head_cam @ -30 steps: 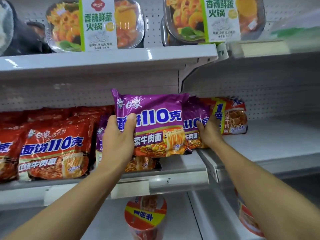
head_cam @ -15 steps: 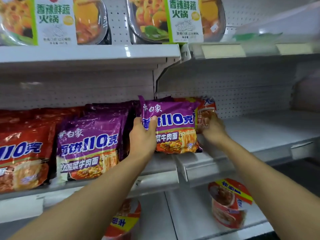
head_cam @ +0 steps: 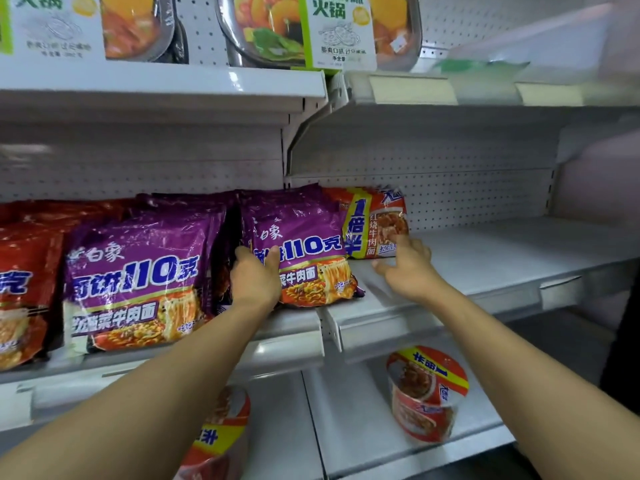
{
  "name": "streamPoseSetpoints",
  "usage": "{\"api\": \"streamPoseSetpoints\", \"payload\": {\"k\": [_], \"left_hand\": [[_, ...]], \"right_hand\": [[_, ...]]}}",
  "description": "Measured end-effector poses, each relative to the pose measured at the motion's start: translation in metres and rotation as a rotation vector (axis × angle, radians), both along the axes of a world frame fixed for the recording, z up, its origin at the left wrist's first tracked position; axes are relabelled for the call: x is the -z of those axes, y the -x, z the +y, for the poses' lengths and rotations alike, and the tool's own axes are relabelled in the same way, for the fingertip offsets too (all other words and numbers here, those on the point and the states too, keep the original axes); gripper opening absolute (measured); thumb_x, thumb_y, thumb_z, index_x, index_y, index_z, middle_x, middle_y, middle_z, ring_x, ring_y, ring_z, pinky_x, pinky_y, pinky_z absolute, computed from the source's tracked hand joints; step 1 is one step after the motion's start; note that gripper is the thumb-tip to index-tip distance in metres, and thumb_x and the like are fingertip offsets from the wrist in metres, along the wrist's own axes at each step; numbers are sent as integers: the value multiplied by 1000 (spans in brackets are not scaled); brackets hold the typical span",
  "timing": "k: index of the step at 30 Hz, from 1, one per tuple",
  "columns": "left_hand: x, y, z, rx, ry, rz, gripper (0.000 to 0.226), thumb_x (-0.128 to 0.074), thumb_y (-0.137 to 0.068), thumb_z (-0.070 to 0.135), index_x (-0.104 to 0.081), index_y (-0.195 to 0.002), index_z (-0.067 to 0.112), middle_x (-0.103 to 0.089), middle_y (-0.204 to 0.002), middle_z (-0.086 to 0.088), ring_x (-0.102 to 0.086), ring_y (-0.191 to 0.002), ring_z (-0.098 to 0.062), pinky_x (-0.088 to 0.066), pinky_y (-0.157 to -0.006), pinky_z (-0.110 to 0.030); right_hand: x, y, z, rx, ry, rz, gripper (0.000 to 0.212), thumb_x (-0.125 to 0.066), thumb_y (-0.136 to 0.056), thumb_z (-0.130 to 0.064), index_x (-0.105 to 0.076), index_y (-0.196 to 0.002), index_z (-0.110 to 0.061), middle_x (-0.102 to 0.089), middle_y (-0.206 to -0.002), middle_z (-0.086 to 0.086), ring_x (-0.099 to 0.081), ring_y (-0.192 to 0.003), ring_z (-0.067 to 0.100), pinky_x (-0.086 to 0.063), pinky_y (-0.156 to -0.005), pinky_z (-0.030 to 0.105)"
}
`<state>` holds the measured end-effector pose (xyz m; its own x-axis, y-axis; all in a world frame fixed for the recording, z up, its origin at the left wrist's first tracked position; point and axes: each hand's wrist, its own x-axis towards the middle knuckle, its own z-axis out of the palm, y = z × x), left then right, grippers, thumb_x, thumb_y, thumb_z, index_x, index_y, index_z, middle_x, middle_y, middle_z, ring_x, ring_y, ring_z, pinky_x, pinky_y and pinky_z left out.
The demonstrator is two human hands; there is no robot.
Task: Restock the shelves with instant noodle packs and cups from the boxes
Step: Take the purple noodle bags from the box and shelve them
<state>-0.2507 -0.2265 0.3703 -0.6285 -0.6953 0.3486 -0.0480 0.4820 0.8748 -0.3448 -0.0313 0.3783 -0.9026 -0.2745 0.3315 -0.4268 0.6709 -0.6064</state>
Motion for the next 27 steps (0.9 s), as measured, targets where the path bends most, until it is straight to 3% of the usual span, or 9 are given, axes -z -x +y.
{"api": "streamPoseSetpoints", "payload": {"k": [5,14,18,27], "left_hand": [[0,3,7,-91,48,14,50,-50,-97,33,-35,-128,-3,-44,-132,-23,-51,-114,-40,-46,-90,-45],[0,-20,18,-122,429,-60,79,-66,-88,17,-16,-147,4,-22,-148,-21,-23,-135,-36,-30,-107,-42],[3,-41,20,-96,570,-118,83,-68,-86,20,-15,-148,7,-21,-150,-18,-23,-135,-34,-30,-107,-42],[22,-95,31,87,687,-160,68,-66,-86,25,-29,-141,12,-30,-145,-11,-28,-131,-30,-33,-106,-39]], "right_hand": [[3,-8,2,-18,-10,14,70,-57,-92,-35,-21,-149,-15,-20,-154,9,-13,-142,28,-21,-114,42],[7,-40,6,-47,-23,54,70,-60,-90,-39,-26,-146,-15,-26,-147,10,-18,-137,28,-25,-110,39],[10,-59,10,-30,-41,64,75,-61,-88,-40,-23,-147,-14,-23,-150,9,-16,-139,28,-24,-111,40],[23,-131,14,22,-90,19,76,-63,-88,-37,-22,-148,-17,-21,-150,7,-15,-139,26,-24,-112,42]]}}
